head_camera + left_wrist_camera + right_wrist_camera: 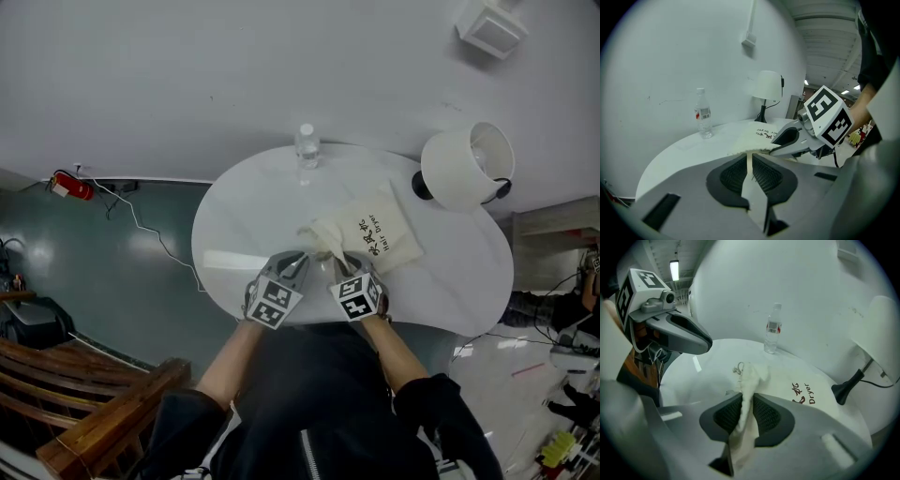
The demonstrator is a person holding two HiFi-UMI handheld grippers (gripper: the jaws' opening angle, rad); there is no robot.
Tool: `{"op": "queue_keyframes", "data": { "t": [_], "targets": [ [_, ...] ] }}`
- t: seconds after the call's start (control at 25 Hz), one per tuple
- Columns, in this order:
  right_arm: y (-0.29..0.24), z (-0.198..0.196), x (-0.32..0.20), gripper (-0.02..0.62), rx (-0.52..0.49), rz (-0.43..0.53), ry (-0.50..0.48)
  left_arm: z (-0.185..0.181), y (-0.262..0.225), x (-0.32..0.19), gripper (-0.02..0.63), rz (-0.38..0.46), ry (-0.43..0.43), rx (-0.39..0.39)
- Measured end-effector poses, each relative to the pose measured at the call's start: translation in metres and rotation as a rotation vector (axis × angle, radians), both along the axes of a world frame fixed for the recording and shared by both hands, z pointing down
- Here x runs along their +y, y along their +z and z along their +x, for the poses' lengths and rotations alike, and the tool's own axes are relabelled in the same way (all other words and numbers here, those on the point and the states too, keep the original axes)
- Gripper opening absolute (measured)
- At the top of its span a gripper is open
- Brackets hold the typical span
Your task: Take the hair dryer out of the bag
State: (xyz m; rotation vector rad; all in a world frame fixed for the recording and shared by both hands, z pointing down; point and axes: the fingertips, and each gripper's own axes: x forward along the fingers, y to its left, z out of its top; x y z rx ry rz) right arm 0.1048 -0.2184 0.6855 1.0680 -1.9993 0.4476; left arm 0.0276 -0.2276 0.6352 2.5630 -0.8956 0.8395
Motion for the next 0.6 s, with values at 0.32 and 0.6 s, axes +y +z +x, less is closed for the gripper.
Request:
{"op": "queue_keyframes", "data": {
  "t": [0.32, 0.6],
  "targets": [
    [-0.017, 0.006, -0.003, 0.058, -0.125, 0.004, 0.016, 0.021, 0.011, 0.005, 0.081, -0.035, 0.032, 0.002],
    [-0.029, 0.014, -0.002, 0.054, -0.191, -0.019, 0.041, 0.044, 0.024, 0.008, 0.139, -0.075, 0.074, -0.02]
  ]
}}
